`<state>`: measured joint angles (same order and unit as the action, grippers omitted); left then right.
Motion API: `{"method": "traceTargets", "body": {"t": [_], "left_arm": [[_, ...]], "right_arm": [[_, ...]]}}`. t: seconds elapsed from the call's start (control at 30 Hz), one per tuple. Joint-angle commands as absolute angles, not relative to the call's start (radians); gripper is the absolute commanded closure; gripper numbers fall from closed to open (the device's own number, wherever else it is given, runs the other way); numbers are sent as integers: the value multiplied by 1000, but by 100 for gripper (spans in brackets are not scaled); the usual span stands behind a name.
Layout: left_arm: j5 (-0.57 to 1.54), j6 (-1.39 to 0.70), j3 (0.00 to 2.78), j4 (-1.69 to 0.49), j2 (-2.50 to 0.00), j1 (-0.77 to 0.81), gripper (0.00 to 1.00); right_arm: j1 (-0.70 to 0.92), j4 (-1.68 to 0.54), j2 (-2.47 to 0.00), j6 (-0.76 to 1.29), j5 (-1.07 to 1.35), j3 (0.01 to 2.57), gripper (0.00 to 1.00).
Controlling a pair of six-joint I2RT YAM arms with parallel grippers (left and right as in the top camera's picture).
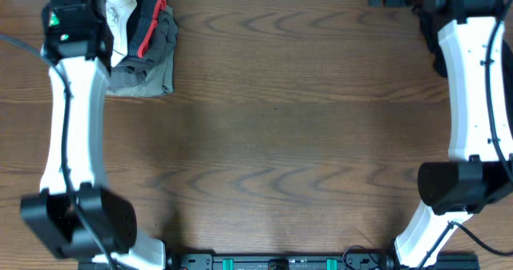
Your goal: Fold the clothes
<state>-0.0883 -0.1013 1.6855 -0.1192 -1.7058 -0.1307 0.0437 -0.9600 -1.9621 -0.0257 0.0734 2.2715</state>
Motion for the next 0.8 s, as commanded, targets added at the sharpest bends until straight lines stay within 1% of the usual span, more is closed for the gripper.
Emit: {"method": "traceTargets", "body": {"t": [0.0, 0.13, 0.37, 0.77], "left_arm": [[-90, -90, 1693, -183, -1673, -132, 2], [-89, -90, 1693, -198, -1660, -132, 2], [-89, -90, 1693, -254, -1661, -132, 2], [-89, -90, 1693, -441, -1661, -132, 2]], "right_arm": [[41, -947, -1857, -95, 67, 2381, 1], [41, -912, -1739, -94, 67, 2455, 1], [40, -913, -1521, -95, 67, 2456, 1], [40, -979, -1293, -95, 67, 2456, 1]]}}
